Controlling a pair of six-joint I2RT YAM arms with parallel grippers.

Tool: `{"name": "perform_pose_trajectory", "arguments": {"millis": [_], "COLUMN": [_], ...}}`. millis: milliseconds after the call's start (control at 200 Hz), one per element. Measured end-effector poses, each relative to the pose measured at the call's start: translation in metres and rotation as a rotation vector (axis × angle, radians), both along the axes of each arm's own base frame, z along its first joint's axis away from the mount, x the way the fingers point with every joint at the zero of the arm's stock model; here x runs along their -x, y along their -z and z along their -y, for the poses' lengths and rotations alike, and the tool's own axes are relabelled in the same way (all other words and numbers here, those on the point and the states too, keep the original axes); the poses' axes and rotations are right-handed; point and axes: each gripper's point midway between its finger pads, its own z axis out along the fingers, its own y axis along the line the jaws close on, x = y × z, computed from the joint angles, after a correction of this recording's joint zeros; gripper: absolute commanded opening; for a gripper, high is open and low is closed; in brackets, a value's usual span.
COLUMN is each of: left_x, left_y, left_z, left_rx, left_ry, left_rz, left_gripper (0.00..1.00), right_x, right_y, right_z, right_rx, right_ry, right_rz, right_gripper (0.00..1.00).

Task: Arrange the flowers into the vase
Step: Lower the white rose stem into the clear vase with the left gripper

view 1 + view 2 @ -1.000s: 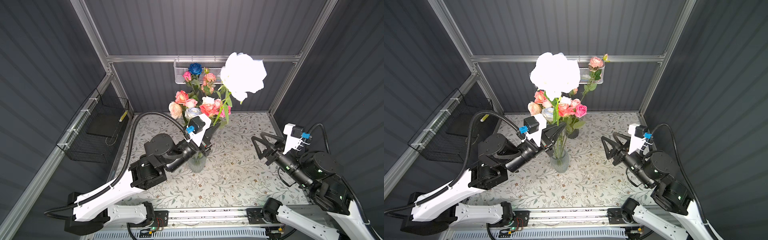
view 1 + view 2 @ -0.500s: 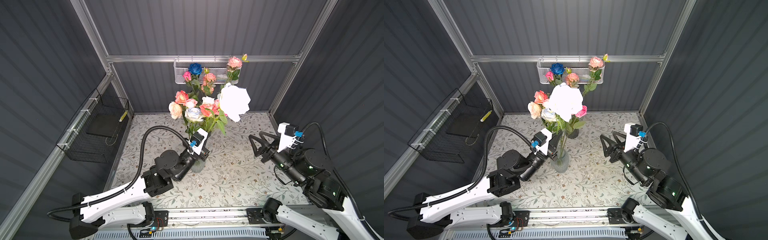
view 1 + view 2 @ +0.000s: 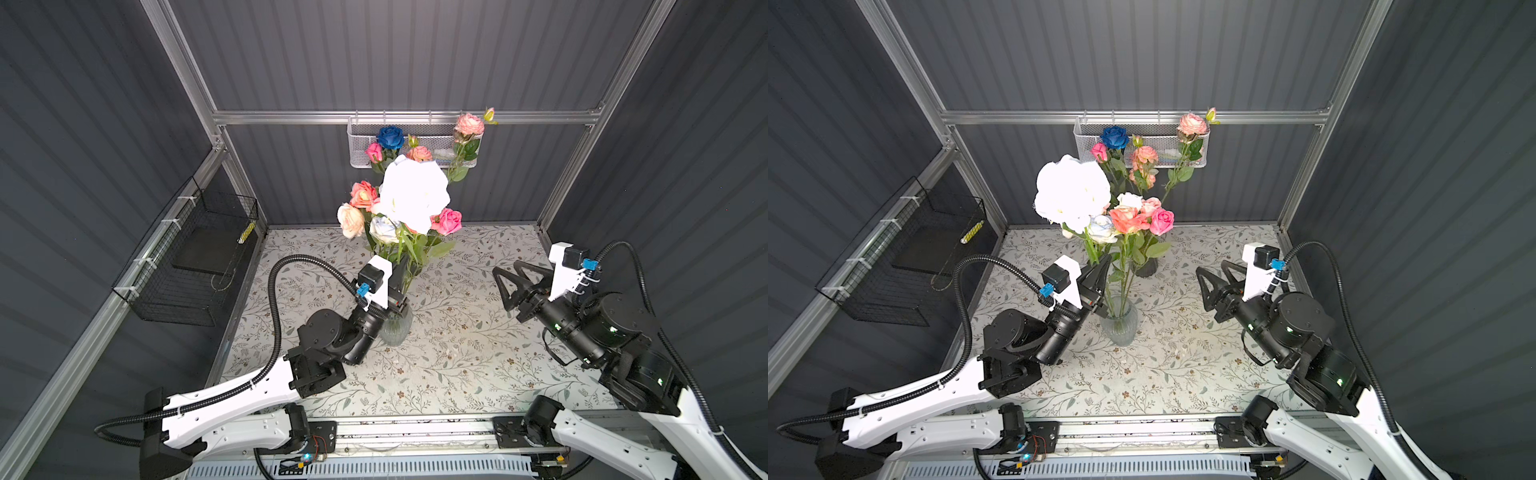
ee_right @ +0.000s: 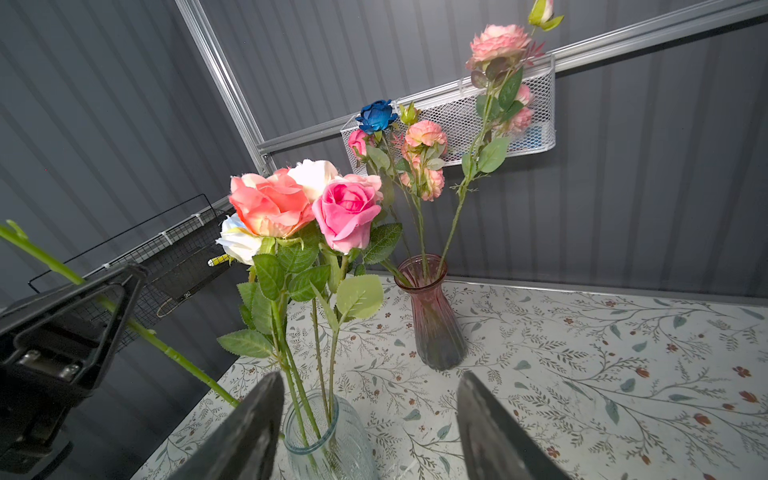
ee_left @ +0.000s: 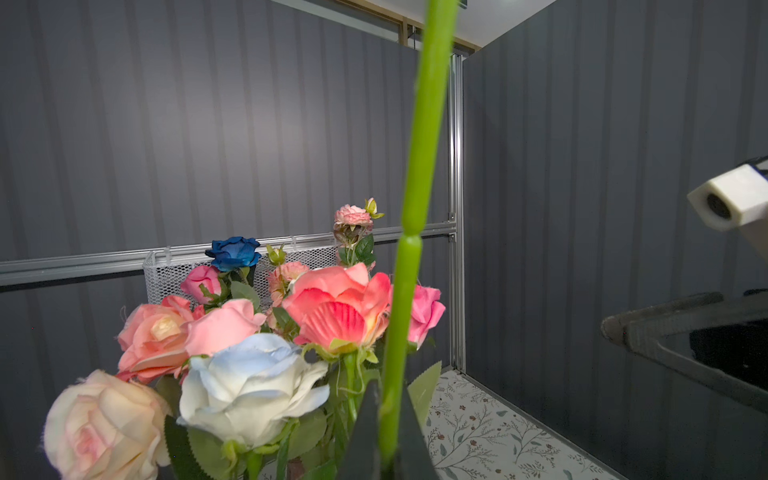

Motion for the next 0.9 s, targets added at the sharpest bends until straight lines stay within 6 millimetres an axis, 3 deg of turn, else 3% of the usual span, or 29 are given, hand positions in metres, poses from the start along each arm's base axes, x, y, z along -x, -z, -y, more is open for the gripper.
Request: {"name": "perform_pose_trajectory", "arguments": {"millis": [415, 895], "left_x": [-0.034, -0.036], "left_y": [0.018, 0.033], "left_z": [-0.025, -0.018], "left_rx": [0.113, 0.122], "left_ry": [-0.090, -0.051], "left_rz": [-0.064, -0.123], "left_gripper": [0.00, 0.00], "right_x": [-0.002, -0.002], "right_y": [0.003, 0.003], "right_z": [-0.003, -0.003], "right_rx": [0.008, 0.006], "right_ry": [-0.004, -0.005], "right_rz": [-0.008, -0.010], "right_gripper": [0.67, 0.67]}}
